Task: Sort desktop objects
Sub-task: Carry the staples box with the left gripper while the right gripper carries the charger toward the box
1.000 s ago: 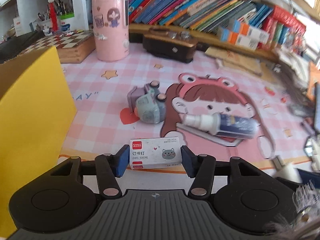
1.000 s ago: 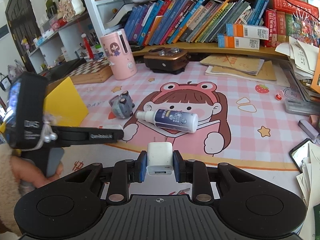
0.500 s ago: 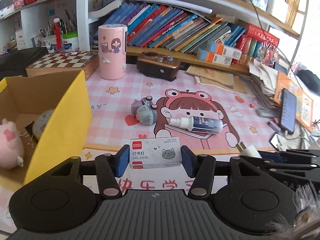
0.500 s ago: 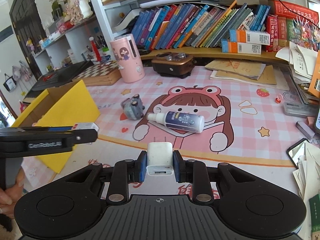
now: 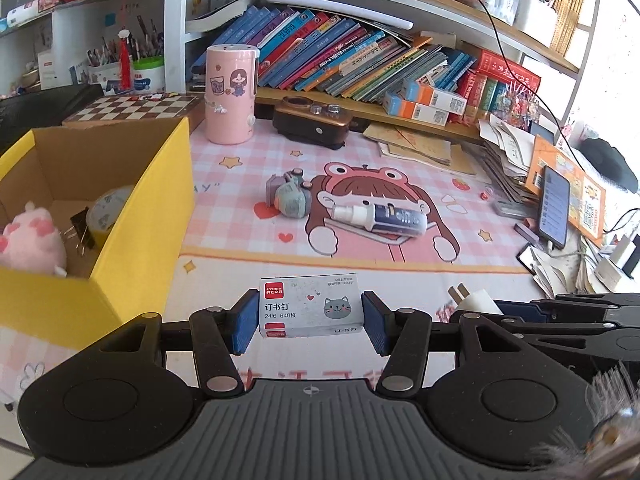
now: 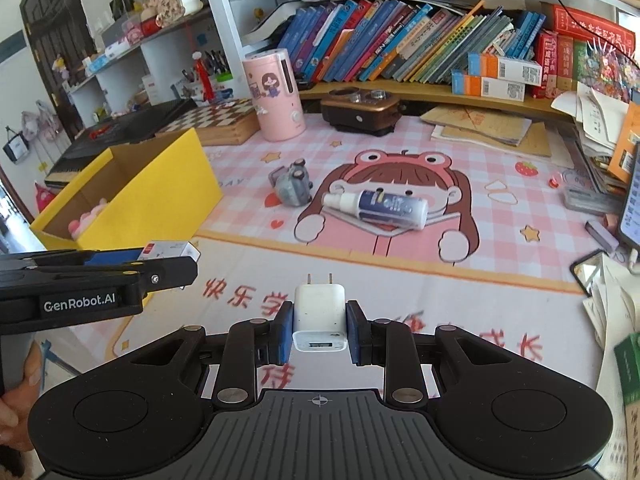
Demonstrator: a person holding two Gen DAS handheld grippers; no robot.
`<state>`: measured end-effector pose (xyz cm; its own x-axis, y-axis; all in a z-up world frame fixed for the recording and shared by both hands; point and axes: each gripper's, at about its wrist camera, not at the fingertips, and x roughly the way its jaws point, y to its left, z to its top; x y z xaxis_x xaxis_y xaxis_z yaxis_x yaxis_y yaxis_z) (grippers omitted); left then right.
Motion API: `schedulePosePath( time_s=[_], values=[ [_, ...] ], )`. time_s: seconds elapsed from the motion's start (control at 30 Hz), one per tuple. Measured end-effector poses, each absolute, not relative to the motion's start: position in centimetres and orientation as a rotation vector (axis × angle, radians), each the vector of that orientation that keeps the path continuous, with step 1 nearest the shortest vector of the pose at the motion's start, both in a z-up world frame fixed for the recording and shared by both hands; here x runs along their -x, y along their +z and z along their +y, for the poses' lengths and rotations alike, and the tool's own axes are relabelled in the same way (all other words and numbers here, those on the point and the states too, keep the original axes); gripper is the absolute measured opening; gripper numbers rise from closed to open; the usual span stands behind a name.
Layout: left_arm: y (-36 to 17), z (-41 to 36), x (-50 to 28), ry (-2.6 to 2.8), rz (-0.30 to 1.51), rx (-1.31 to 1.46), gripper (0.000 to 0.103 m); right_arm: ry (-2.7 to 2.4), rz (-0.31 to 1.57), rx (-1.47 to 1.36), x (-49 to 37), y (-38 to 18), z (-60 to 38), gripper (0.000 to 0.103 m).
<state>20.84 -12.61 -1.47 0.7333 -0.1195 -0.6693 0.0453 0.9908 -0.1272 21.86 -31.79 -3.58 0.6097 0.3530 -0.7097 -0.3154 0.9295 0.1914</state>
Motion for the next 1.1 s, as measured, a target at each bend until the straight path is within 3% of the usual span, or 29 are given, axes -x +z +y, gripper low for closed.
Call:
schedulePosePath(
  time_s=[1.1],
  values=[
    [-1.0,2.7,-6.9,-0.116,0.725,0.148,0.052,0.359,0.85,-0.025,-7.8,-2.3,-16.5,0.026]
  ],
)
